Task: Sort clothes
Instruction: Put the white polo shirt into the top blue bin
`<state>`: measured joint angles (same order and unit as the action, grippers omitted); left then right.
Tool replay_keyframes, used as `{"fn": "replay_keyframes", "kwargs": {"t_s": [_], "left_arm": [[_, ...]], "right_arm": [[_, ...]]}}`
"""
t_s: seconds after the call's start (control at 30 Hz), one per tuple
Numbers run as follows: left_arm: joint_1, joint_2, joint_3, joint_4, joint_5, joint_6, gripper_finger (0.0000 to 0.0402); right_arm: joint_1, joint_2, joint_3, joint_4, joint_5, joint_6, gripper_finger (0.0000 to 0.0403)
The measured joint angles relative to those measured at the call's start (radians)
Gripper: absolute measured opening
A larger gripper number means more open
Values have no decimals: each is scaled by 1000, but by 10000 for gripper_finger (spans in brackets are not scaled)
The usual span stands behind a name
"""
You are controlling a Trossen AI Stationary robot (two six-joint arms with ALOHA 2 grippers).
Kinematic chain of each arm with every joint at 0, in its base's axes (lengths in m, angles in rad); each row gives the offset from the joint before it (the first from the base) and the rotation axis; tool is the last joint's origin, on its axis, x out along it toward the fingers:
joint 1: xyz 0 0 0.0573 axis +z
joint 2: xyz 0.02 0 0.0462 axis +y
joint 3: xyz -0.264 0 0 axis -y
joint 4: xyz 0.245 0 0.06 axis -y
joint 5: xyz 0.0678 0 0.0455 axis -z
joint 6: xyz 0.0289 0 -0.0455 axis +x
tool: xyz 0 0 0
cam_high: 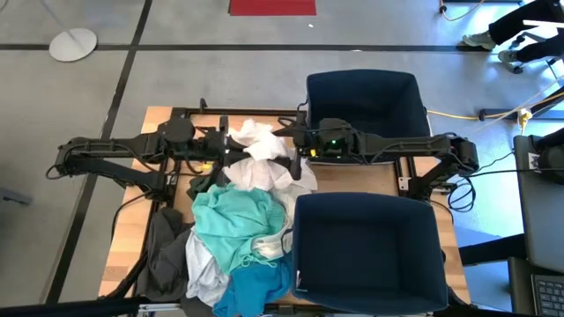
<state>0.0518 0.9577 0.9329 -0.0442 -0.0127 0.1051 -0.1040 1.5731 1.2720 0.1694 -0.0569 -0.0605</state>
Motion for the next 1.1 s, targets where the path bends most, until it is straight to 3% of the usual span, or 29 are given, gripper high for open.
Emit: {"fn": "replay_keyframes", "kwargs": {"t_s": [0.17,0.37,0.57,0.77,0.9,1.1], "left_arm": [[-19,0,0,35,2,15,10],[-18,0,0,28,-20,27,15],[-18,13,0,42,-27,27,16],[-17,66,0,78,-28,56,17],[-18,84,0,102,-26,55,17],[-16,84,0,119,-31,53,19]], "right_arm": [[0,40,0,100,-70,0,363],[11,83,0,191,-256,11,363],[27,115,0,263,-154,2,363],[38,129,1,279,-184,-4,350],[40,128,1,282,-148,-24,272],[39,128,5,278,-145,-23,68]]}}
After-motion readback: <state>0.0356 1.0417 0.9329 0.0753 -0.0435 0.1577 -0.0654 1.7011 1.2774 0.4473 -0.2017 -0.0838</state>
